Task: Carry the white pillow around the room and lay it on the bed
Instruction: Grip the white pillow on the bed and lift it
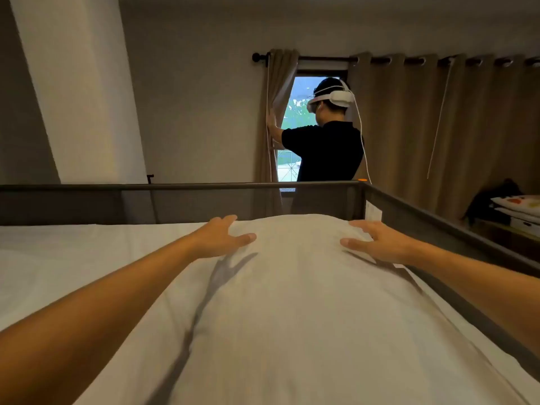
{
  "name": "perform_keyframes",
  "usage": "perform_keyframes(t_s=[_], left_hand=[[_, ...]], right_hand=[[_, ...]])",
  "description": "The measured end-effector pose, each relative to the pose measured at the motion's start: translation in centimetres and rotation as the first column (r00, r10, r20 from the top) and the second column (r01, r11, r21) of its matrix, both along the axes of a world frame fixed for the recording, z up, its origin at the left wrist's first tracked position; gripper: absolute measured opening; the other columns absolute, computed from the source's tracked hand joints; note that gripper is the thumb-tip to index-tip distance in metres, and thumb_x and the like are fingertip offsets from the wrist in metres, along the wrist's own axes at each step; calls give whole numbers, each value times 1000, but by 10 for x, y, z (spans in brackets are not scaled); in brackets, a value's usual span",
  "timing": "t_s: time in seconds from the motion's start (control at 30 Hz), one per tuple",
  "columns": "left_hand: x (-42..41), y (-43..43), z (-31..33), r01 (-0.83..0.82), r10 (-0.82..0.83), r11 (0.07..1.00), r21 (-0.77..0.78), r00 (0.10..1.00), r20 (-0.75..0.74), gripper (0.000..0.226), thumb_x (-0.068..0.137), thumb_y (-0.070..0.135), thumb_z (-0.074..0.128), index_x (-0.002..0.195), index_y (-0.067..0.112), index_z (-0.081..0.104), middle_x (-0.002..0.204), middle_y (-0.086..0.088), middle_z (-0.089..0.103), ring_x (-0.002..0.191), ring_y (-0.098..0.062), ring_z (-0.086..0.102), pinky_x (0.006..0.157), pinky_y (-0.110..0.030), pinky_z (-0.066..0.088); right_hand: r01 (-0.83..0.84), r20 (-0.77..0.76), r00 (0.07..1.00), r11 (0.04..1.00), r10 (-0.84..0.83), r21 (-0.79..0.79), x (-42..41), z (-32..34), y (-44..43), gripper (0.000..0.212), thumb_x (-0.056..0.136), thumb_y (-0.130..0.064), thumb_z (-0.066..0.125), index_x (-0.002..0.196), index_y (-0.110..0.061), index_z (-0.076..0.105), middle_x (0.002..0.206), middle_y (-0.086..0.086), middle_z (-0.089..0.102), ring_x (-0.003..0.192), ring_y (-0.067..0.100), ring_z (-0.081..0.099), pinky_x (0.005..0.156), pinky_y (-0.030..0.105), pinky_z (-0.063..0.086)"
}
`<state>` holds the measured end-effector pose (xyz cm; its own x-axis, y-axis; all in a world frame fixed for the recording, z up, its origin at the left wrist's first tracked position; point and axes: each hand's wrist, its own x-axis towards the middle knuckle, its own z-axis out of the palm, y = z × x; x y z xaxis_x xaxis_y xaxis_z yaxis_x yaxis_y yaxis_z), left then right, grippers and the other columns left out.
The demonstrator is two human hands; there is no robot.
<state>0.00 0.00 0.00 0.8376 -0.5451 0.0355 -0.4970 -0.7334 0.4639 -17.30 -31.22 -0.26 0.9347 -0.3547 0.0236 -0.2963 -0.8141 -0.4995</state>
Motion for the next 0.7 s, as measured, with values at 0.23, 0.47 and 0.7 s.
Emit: perform_keyframes(t_s=[0.23, 0.47, 0.7], left_hand=[[-2, 13, -41, -127, 64, 962, -240, 965, -253, 114, 52, 84, 50, 147, 42, 5, 161, 3, 12, 139, -35, 32, 97, -51, 43], [-16, 23, -75, -253, 67, 904, -344, 880, -471, 123, 40, 90, 55, 145, 43, 11, 156, 0, 26, 124, -29, 45, 95, -47, 45], [-30, 21, -85, -364, 43, 842, -398, 781, -623, 117, 48, 84, 55, 147, 35, 15, 130, 4, 43, 91, -14, 53, 70, -31, 48]], right_hand=[[42, -12, 999, 972, -41, 232, -8, -30, -14, 101, 56, -88, 43, 145, -47, 20, 160, 1, 12, 143, 31, 22, 114, 50, 23], [77, 26, 996, 945, -90, 317, -4, -52, -28, 114, 48, -92, 47, 147, -43, 19, 159, -4, 19, 142, 26, 27, 114, 45, 23], [143, -66, 990, 814, -128, 562, -2, -76, -48, 100, 50, -86, 61, 138, -58, 22, 156, -14, 23, 124, 18, 41, 96, 38, 41]])
